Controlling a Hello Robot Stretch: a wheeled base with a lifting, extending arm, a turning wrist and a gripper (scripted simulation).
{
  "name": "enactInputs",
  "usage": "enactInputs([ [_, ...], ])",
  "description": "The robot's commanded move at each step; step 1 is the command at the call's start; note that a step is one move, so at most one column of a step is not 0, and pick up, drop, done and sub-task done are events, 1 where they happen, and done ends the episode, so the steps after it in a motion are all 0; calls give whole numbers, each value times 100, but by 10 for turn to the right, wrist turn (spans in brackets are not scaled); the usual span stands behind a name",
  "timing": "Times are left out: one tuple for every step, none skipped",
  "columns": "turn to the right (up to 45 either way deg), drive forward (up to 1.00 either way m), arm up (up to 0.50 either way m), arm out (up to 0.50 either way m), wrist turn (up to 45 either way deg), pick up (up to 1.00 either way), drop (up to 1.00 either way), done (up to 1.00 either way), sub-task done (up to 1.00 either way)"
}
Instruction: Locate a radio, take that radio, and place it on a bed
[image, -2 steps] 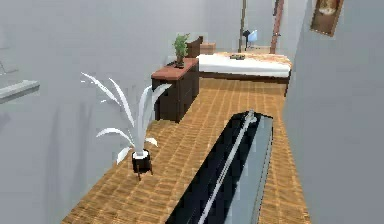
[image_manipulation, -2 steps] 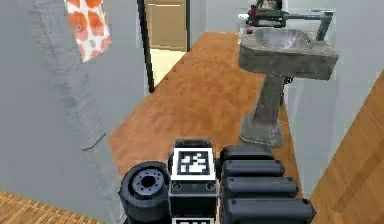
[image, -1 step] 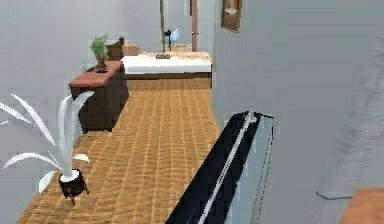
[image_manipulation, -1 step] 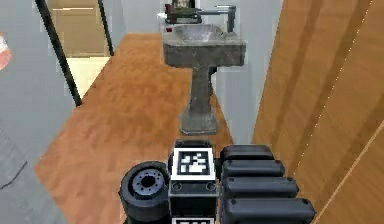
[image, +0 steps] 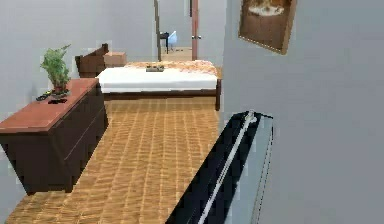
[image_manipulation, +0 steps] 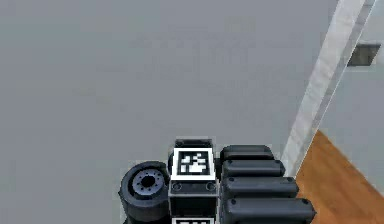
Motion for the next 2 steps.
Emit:
enactInputs([
  [0,100,0,0,0,0,0,0,0],
  [30,0,0,0,0,0,0,0,0],
])
